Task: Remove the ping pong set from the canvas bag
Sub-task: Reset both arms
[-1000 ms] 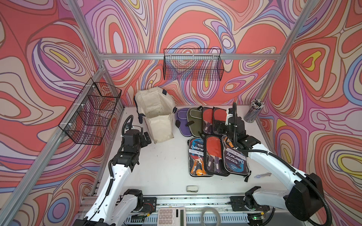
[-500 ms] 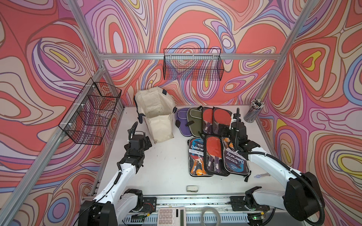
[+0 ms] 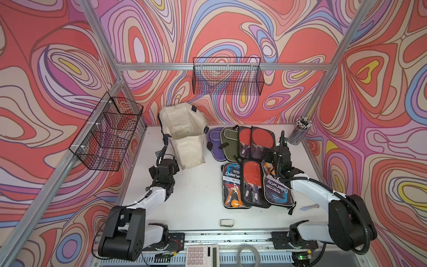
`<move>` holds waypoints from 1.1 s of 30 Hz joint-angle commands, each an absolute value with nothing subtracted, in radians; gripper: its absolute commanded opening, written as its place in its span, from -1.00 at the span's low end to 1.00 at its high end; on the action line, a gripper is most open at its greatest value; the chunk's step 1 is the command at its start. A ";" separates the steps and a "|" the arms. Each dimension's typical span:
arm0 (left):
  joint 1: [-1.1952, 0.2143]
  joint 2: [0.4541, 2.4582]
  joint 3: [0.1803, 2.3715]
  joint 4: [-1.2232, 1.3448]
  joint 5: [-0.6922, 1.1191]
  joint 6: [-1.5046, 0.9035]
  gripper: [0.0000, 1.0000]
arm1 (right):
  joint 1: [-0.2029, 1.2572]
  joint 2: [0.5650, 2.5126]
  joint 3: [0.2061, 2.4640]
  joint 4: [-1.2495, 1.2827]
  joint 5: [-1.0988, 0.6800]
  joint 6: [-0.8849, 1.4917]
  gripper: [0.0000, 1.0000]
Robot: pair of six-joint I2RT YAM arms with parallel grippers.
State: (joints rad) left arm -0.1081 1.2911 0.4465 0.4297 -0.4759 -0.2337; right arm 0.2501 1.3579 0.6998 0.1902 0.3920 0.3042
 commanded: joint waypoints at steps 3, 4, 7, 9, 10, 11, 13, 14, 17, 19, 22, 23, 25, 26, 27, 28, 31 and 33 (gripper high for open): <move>-0.064 1.333 0.371 0.658 -0.486 -0.177 1.00 | 0.225 1.404 0.662 0.305 0.471 0.266 0.96; -0.054 1.341 0.362 0.695 -0.478 -0.165 1.00 | 0.219 1.412 0.657 0.323 0.479 0.260 0.96; -0.037 1.358 0.373 0.698 -0.471 -0.170 1.00 | 0.208 1.431 0.644 0.370 0.505 0.244 0.96; -0.037 1.382 0.373 0.734 -0.467 -0.160 1.00 | 0.203 1.446 0.630 0.416 0.530 0.224 0.96; -0.037 1.399 0.368 0.765 -0.465 -0.154 1.00 | 0.200 1.458 0.629 0.426 0.541 0.213 0.96; -0.037 1.407 0.365 0.784 -0.463 -0.152 1.00 | 0.194 1.471 0.630 0.434 0.556 0.204 0.96; -0.036 1.419 0.362 0.792 -0.459 -0.153 1.00 | 0.178 1.490 0.622 0.471 0.554 0.188 0.96; -0.036 1.426 0.358 0.810 -0.452 -0.150 1.00 | 0.173 1.495 0.612 0.494 0.553 0.183 0.96; -0.037 1.429 0.366 0.797 -0.435 -0.144 1.00 | 0.160 1.513 0.577 0.584 0.531 0.167 0.96; -0.035 1.440 0.372 0.803 -0.413 -0.131 1.00 | 0.160 1.527 0.561 0.628 0.529 0.147 0.96; -0.035 1.445 0.368 0.819 -0.367 -0.112 1.00 | 0.159 1.547 0.531 0.707 0.533 0.107 0.96; -0.035 1.446 0.364 0.825 -0.351 -0.104 1.00 | 0.159 1.553 0.521 0.730 0.536 0.099 0.96; -0.035 1.455 0.362 0.842 -0.309 -0.087 1.00 | 0.157 1.564 0.487 0.803 0.529 0.083 0.96; -0.035 1.459 0.359 0.851 -0.297 -0.082 1.00 | 0.158 1.573 0.474 0.834 0.526 0.078 0.96; -0.035 1.460 0.358 0.854 -0.288 -0.080 1.00 | 0.157 1.581 0.463 0.861 0.524 0.074 0.96; -0.035 1.460 0.357 0.857 -0.286 -0.080 1.00 | 0.156 1.590 0.448 0.900 0.515 0.063 0.96; -0.035 1.463 0.347 0.881 -0.267 -0.071 1.00 | 0.156 1.574 0.420 0.957 0.493 0.034 0.96; -0.035 1.466 0.347 0.883 -0.255 -0.068 1.00 | 0.156 1.577 0.389 1.020 0.447 0.005 0.96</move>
State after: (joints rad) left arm -0.0391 1.4521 0.3580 0.8238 -0.2928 -0.0967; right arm 0.1619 1.5780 0.4206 0.8673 0.4961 0.0685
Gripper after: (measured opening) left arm 0.999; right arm 0.980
